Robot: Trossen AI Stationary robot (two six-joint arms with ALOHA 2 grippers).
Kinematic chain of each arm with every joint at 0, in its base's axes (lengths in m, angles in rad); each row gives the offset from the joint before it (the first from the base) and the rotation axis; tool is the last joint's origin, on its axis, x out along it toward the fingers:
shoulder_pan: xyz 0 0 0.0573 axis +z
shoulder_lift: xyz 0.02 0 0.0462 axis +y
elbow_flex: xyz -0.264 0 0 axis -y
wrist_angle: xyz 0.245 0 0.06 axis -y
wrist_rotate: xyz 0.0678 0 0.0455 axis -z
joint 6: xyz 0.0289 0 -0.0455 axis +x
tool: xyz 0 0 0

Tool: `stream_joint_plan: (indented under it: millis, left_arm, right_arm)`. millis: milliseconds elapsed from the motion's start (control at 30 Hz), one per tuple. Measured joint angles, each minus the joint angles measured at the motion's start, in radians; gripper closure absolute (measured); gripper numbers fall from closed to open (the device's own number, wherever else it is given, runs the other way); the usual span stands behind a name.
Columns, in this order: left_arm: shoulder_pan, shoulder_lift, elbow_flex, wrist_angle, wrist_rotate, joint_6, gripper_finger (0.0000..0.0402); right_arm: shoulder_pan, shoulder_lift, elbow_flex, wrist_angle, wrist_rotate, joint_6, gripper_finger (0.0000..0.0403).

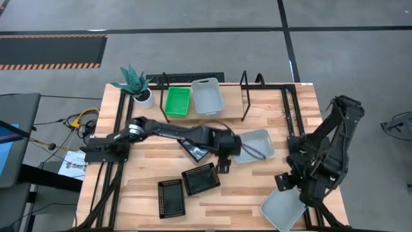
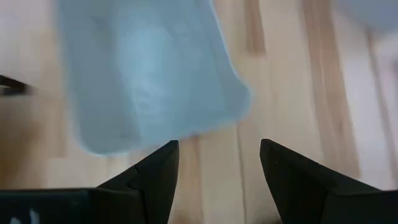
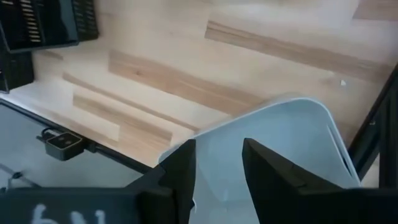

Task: Stack baskets on shelf by color
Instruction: Stack the top gray bin on top of the gray bin on the shelf

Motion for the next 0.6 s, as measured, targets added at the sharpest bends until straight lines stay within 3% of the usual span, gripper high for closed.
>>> stream_joint_plan:
  millis: [167, 433, 600]
  left_arm:
    - [-0.04, 0.047, -0.001, 0.006, -0.038, 0.063, 0.0189]
    - [-0.054, 0.022, -0.001, -0.015, -0.126, 0.134, 0.0189]
    - [-0.032, -0.039, 0.003, 0.221, -0.063, 0.049, 0.0189]
  right_arm:
    - [0.006, 0.018, 0.0, 0.004, -0.001, 0.002, 0.0252]
    - [0.002, 0.024, 0.0, 0.001, -0.001, -0.002, 0.0255]
    - [0.002, 0.024, 0.0, -0.022, -0.001, -0.003, 0.0257]
